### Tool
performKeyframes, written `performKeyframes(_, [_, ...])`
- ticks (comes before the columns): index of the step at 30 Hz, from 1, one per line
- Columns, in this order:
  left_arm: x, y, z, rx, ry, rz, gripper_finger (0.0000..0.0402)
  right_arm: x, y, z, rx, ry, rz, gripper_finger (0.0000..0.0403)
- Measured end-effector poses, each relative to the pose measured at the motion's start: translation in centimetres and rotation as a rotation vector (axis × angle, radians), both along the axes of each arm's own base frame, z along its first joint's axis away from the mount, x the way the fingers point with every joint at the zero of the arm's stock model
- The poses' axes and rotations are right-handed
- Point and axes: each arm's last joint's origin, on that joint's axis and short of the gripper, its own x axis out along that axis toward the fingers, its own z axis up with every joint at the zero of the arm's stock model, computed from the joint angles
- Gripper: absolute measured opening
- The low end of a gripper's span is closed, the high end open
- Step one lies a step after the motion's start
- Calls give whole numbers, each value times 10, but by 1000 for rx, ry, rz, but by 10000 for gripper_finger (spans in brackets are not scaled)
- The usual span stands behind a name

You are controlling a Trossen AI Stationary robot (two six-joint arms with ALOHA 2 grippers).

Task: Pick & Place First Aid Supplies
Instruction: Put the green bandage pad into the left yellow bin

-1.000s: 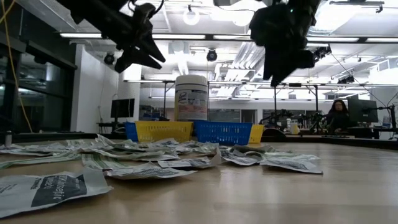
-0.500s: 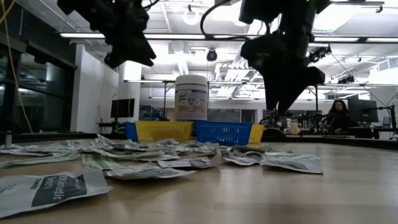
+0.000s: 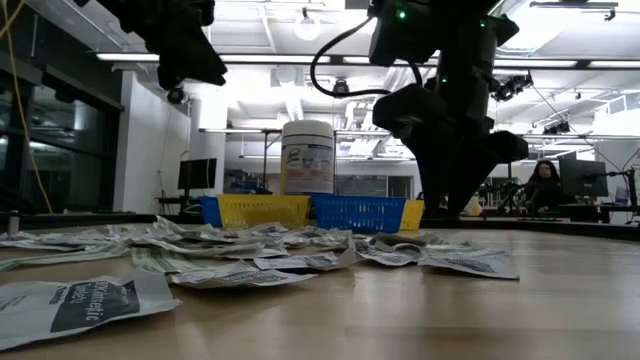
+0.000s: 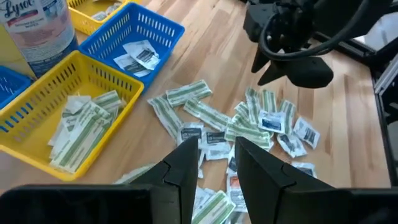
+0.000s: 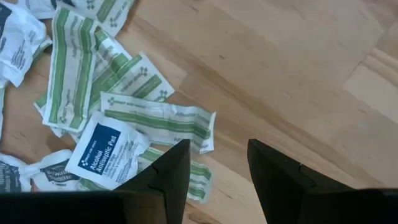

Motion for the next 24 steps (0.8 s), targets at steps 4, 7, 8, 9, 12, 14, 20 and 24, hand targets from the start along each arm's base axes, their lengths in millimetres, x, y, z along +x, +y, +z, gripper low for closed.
performKeyframes(4, [-1, -1, -1, -7, 17, -14, 108, 3, 2, -7, -8, 6, 5, 154])
performKeyframes(7, [-1, -1, -2, -6, 28, -18, 108, 6, 3, -14, -11, 11, 10, 154])
performKeyframes(8, [-1, -1, -2, -4, 27, -20, 108, 7, 3, -17, -10, 15, 11, 154])
performKeyframes(9, [-1, -1, -2, -5, 25, -22, 108, 8, 3, -20, -11, 22, 12, 154])
performKeyframes(12, [-2, -1, -1, -4, 24, -22, 107, 9, 3, -24, -15, 33, 7, 154])
performKeyframes(14, [-2, -1, -2, -2, 25, -24, 107, 9, 3, -25, -24, 31, 5, 153])
performKeyframes(20, [-2, -1, -2, 6, 25, -35, 107, 10, 2, -25, -17, 20, -25, 140])
performKeyframes(24, [-2, -1, -2, 6, 25, -39, 107, 13, 2, -26, 1, 1, -17, 119])
